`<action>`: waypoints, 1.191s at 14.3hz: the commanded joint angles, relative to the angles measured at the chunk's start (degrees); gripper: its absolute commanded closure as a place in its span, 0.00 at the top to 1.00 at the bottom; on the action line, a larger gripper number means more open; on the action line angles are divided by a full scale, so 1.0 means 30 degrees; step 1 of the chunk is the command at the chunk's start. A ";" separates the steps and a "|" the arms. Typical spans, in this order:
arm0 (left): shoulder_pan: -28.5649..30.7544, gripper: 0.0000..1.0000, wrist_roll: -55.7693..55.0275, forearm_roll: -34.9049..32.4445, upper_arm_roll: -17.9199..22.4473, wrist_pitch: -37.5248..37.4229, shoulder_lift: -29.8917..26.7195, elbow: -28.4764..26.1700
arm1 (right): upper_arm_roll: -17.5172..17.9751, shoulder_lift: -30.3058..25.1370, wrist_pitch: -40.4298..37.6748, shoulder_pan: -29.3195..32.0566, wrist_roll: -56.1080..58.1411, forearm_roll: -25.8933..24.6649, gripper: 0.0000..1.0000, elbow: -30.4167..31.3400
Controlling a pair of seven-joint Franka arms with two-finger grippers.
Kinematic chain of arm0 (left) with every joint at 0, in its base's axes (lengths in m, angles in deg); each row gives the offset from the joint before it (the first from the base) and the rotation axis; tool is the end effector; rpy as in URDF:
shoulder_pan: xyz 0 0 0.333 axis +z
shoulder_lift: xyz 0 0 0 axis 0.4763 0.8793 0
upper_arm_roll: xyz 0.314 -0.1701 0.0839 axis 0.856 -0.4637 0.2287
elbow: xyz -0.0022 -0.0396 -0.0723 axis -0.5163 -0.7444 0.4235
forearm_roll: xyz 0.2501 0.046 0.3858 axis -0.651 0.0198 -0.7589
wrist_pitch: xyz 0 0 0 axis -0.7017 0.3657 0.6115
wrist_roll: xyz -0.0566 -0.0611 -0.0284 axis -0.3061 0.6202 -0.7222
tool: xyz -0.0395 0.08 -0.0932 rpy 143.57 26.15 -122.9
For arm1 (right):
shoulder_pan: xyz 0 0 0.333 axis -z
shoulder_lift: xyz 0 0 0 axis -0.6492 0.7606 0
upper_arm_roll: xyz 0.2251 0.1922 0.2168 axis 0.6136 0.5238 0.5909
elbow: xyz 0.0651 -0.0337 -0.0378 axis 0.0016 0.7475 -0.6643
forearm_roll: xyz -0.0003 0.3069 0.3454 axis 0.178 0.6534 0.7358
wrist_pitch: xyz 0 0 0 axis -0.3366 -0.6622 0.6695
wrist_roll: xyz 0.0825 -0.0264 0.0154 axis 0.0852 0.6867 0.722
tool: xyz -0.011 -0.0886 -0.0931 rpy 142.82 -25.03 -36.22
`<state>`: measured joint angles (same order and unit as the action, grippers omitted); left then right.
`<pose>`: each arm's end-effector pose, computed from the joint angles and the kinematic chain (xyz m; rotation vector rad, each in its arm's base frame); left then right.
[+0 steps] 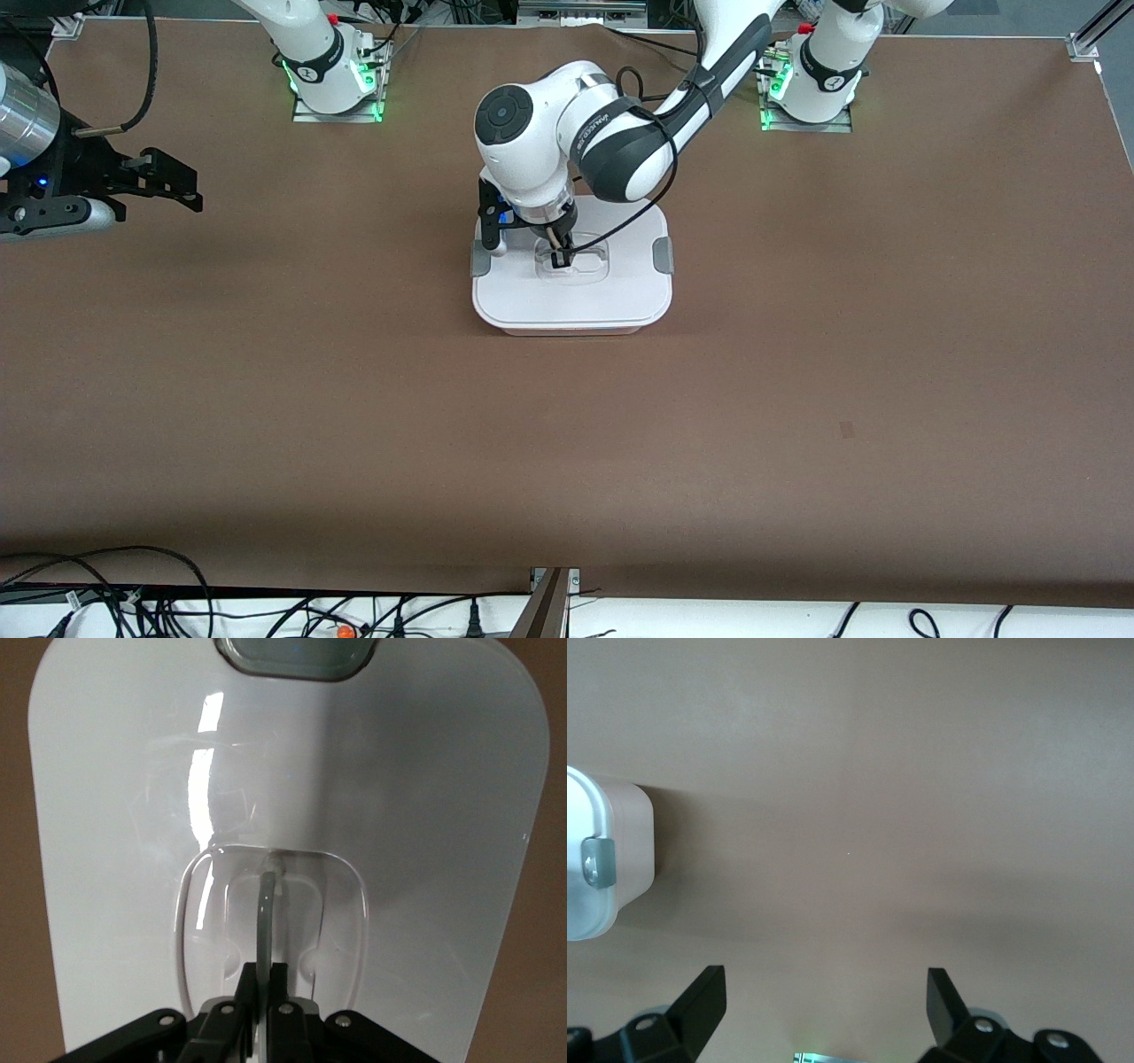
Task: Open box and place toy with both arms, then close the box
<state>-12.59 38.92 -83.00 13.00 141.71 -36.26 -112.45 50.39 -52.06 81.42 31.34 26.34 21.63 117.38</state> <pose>0.5401 -0.6200 0.3421 -2.2782 1.9896 0.1949 0.6260 0.0498 0.6326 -3.1061 -0.2008 0.1189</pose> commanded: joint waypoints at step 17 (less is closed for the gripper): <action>0.5965 1.00 -0.0371 -0.0123 0.0131 -0.1985 -0.0352 0.4258 | 0.0037 0.0157 0.0751 0.0089 0.0020 -0.0251 1.00 -0.0423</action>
<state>1.10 37.85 -82.99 14.14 137.00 -36.61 -102.64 50.36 -51.87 83.87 31.35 26.35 21.48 116.95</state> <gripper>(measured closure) 0.000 0.000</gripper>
